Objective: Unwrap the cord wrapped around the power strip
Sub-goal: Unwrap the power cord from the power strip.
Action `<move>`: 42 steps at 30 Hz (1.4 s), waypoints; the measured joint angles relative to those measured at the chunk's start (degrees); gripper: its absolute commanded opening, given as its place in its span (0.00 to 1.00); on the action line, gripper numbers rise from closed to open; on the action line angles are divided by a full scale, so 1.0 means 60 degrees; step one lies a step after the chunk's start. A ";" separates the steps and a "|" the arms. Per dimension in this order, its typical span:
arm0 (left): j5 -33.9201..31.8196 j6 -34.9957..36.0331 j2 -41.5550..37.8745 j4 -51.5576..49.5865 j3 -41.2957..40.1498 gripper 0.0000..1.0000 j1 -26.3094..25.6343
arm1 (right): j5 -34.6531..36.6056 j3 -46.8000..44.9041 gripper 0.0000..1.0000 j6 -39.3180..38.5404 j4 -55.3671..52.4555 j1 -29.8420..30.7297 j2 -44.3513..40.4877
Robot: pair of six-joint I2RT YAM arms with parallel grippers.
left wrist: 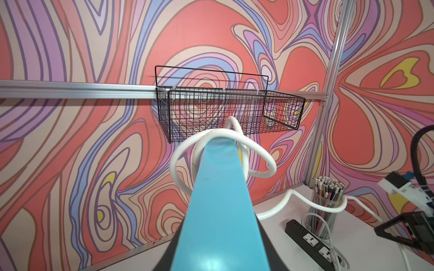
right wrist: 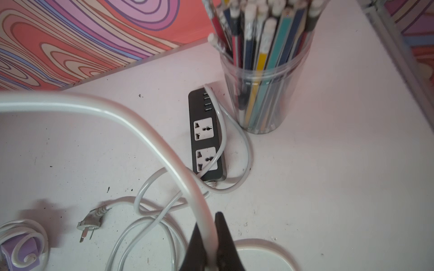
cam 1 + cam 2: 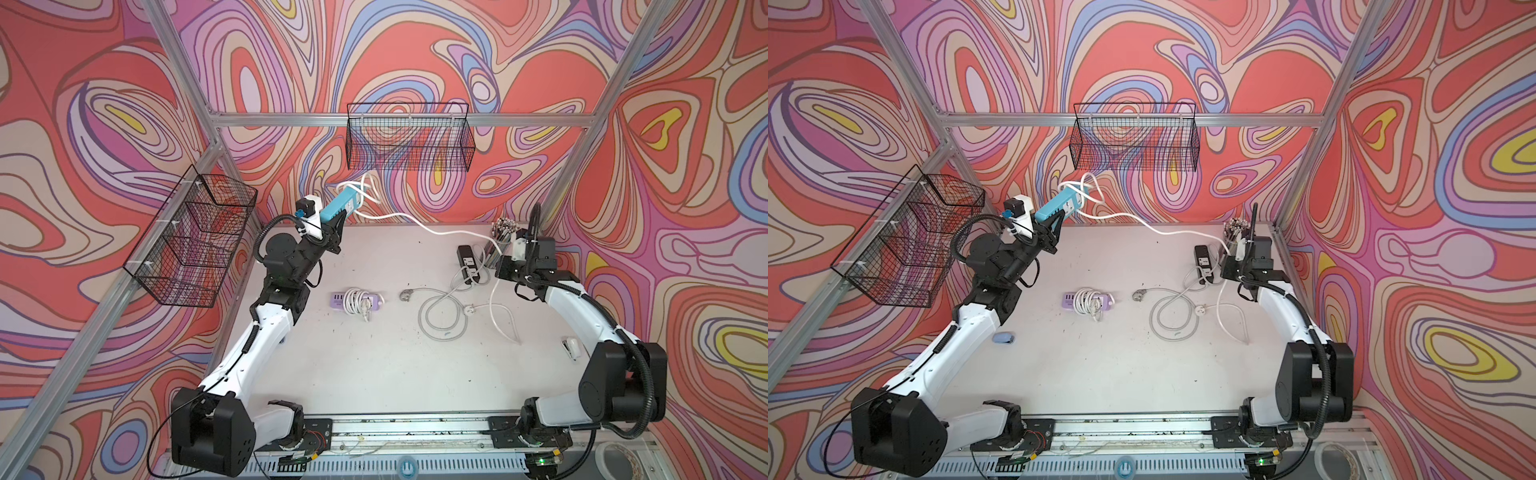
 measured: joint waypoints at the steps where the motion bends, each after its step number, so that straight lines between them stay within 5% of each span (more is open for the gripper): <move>1: 0.0004 -0.0040 -0.0033 0.0029 -0.0011 0.00 0.0007 | -0.0084 -0.0146 0.00 0.0066 0.0186 0.0011 0.0146; 14: 0.0270 -0.0699 -0.0106 0.0277 -0.0124 0.00 0.0087 | -0.0357 -0.0991 0.00 0.0393 0.1978 0.0747 0.1727; 16: 0.0390 -0.0794 -0.0106 0.0382 -0.0124 0.00 0.0087 | -0.0477 -0.1147 0.18 0.0353 0.2233 0.0750 0.1621; 20: 0.0590 -0.0994 -0.0106 0.0568 -0.0124 0.00 0.0095 | -0.0761 -0.1392 0.75 0.0182 0.2375 0.0750 0.0954; 23: 0.0747 -0.1137 -0.0098 0.0645 -0.0124 0.00 0.0098 | -0.0943 -0.1337 0.98 0.0007 0.2375 0.0750 0.0240; 32: 0.1803 -0.1905 0.0324 0.0856 0.0120 0.00 0.0142 | -0.2477 -0.0080 0.98 -0.0433 0.2368 0.1140 -0.1217; 42: 0.3453 -0.3395 0.0809 0.1446 0.0743 0.00 0.0138 | -0.5752 0.1978 0.96 -0.1104 0.4299 0.3136 -0.0095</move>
